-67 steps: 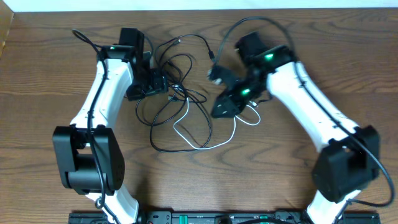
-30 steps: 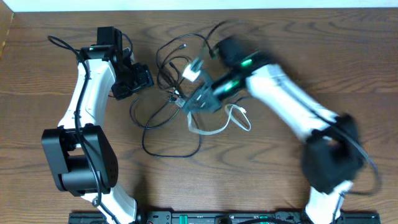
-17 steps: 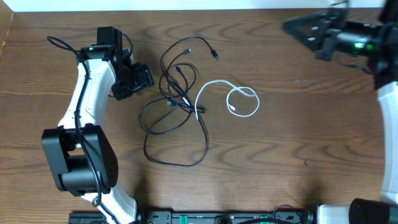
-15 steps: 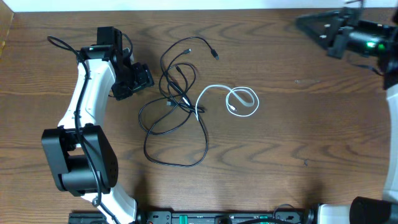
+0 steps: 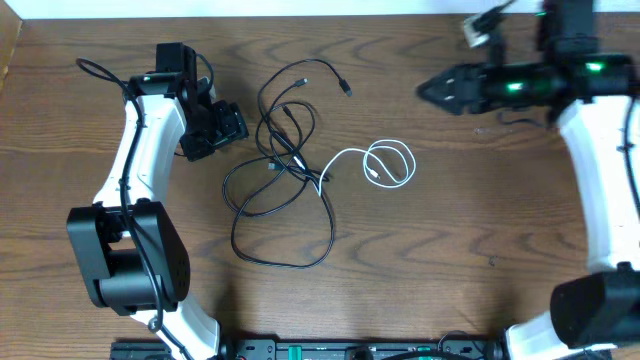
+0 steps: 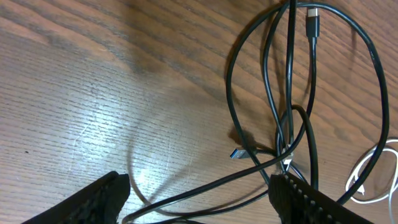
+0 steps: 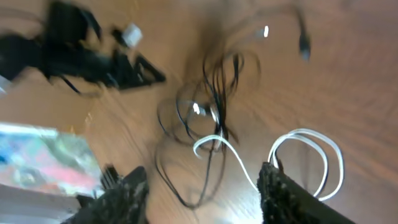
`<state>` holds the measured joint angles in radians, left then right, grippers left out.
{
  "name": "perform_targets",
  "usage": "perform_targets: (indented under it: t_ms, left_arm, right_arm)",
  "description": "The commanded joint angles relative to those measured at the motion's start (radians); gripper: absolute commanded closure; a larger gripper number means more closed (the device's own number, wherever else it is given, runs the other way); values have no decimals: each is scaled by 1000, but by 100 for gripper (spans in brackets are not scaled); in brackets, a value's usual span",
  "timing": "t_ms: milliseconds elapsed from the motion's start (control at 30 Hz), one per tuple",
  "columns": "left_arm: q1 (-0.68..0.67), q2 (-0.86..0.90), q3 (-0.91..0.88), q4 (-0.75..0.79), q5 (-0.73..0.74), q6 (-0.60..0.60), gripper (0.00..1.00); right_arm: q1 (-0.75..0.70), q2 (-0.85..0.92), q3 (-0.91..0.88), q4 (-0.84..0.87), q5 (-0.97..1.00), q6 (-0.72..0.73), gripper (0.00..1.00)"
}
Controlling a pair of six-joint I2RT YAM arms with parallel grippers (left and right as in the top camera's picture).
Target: Untangle cables
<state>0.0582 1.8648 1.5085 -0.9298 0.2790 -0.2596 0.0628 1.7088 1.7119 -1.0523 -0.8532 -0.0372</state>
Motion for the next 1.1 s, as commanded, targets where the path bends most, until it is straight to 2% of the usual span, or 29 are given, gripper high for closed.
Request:
perform_targets:
  t_ms: [0,367,933,1067]
  left_arm:
    - [2,11,-3,0,1,-5,23]
    - [2,11,-3,0,1,-4,23]
    - [2,11,-3,1,0,-4,23]
    - [2,11,-3,1,0,-4,23]
  right_arm:
    - [98,31,2,-18,153,2,42]
    - [365,216,1,-10,409,393,41]
    - [406,261,-7,26,450,541,41]
    - [435,261,-7,36,483,578,36]
